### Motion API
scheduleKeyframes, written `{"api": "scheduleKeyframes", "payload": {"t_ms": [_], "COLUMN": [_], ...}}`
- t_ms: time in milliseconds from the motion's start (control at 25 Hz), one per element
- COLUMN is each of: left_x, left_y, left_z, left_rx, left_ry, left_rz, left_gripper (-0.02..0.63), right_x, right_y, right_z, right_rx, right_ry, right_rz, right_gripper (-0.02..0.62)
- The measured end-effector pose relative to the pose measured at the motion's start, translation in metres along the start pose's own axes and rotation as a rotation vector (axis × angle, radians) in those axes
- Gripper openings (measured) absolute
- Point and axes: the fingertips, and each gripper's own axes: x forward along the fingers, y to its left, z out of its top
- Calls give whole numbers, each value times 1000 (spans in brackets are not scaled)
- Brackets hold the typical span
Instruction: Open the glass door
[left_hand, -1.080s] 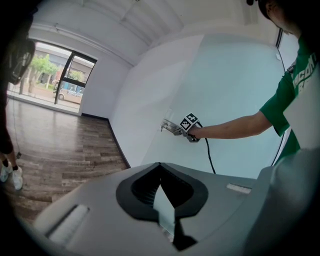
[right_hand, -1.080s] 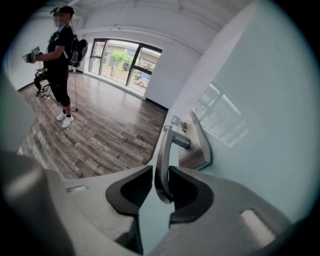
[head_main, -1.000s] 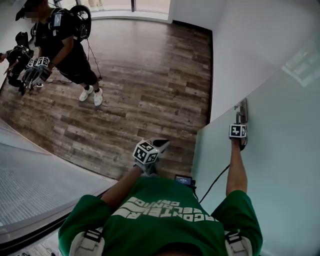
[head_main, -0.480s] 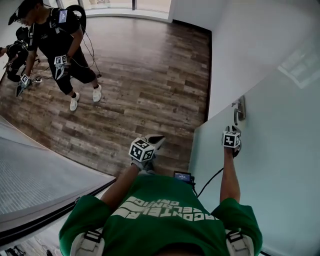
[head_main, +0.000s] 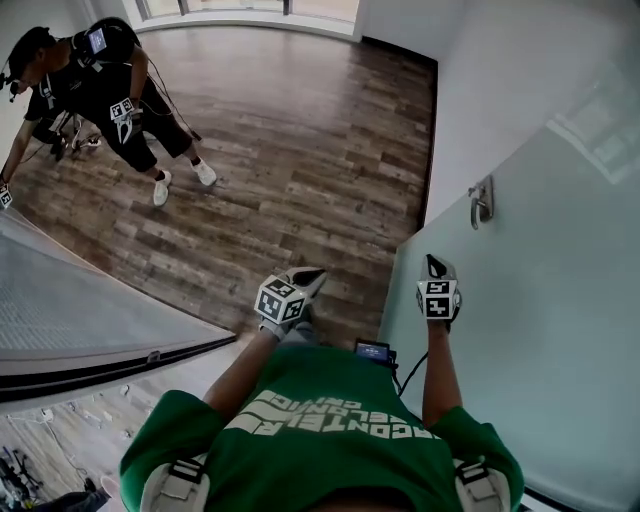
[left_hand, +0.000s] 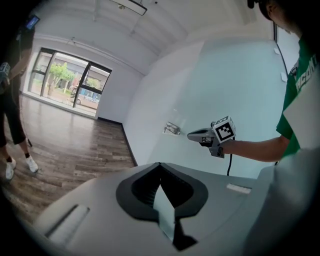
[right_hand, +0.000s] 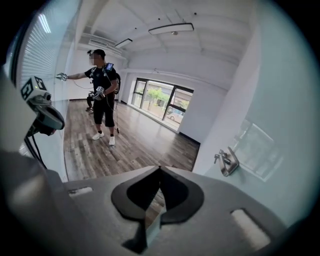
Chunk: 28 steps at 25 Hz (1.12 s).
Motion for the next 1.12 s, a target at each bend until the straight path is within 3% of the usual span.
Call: {"api": "scheduleKeyframes", "payload": {"t_ms": [200, 560, 1120], "left_x": [-22, -45, -86], "left_y": [-24, -46, -56], "left_z": [-15, -32, -31], "left_rx": [-4, 17, -28], "left_ry": [-7, -5, -95], "left_rz": [17, 41, 92], "left_gripper": [15, 15, 15], "right_x": [-34, -63, -85], "right_y": [47, 88, 155], "right_z": [-10, -19, -1], "right_rx": [-23, -20, -43], "right_ry": [-40, -120, -191], "right_rz": [79, 154, 296], "right_gripper": [-6, -6, -6]}}
